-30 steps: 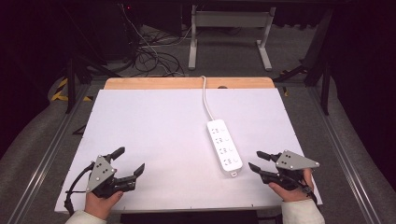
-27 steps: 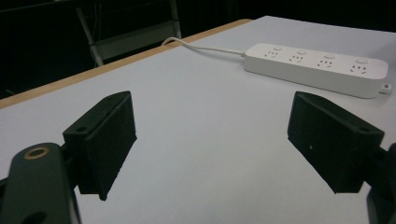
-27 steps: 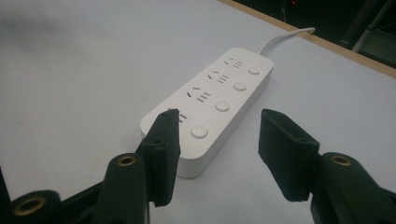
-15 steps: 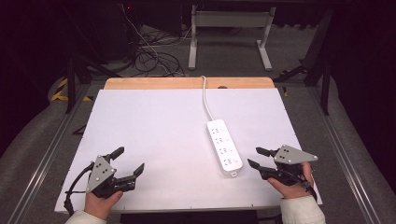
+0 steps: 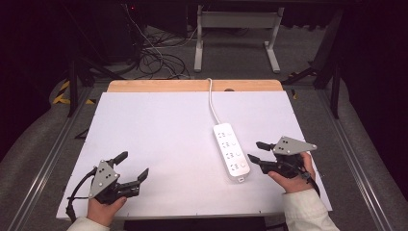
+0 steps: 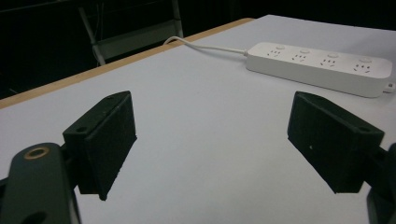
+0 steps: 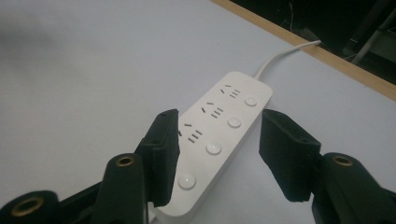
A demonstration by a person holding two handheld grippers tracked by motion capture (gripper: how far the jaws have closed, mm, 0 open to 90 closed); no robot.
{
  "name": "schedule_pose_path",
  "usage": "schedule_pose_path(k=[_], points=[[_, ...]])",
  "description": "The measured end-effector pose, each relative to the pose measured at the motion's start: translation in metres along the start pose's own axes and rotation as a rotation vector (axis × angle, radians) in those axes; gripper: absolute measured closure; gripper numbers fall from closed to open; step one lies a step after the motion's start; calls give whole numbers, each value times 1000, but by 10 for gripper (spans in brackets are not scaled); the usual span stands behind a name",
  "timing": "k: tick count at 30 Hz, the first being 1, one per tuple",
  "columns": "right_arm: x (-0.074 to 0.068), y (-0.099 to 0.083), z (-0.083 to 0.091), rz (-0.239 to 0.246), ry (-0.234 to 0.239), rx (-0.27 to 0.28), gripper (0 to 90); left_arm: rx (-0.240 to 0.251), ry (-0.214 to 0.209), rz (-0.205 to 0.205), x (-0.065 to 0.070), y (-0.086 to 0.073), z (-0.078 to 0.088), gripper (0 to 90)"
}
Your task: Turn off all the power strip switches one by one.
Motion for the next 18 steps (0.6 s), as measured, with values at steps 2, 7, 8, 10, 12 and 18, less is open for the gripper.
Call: schedule_pose_path(k=[2,7,8,10,12,18], points=[[2,7,-6,6,-1,-13,485,-2,-3,-2,0,0,0,161],[5,18,-15,10,9,-15,485,0,-4,-5,1,0,0,161],[5,20,-17,13,10,-15,485,-1,-3,-7,0,0,0,161],[6,24,-21,18,13,-20,485,-1,-3,-7,0,0,0,161],[6,26,-23,20,14,-24,485,-1,-3,-7,0,0,0,161],[10,38,-37,10,9,-55,497,-7,-8,-14,1,0,-1,161]])
Point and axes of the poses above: each handheld gripper's, and its own axes: z roughly backward along the jaws, y roughly out of its top, x roughly to its right, the point moved 1 cm from there along -z, roughly forward along the jaws, and after that the axes turned 4 degrees about -x, right-handed, at the moved point
